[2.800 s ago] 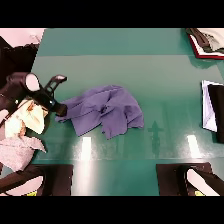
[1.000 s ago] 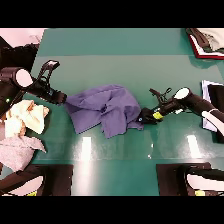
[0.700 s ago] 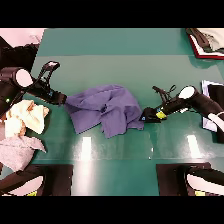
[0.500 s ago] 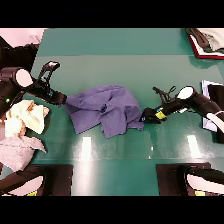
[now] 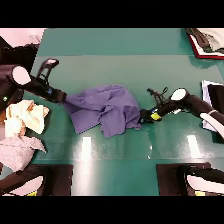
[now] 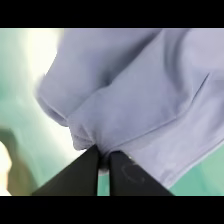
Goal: Fold the shirts.
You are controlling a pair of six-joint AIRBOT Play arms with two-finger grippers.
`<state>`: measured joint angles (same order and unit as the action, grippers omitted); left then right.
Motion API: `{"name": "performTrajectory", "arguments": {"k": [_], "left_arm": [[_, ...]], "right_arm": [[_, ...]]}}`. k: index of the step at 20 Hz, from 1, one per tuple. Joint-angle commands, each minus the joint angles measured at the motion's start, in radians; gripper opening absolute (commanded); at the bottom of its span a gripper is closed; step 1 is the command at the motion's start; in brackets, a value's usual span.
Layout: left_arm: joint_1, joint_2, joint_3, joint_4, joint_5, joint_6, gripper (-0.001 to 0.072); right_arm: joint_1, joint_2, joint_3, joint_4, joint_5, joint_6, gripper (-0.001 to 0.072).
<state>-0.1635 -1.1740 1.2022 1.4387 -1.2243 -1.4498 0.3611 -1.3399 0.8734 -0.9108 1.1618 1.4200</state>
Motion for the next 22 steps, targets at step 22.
{"name": "performTrajectory", "arguments": {"k": [22], "left_arm": [[0.000,0.276,0.959,-0.259,-0.092,0.044,0.0031]], "right_arm": [[-0.732,0.394,1.314,-0.187,0.215,0.028,0.0017]]}}
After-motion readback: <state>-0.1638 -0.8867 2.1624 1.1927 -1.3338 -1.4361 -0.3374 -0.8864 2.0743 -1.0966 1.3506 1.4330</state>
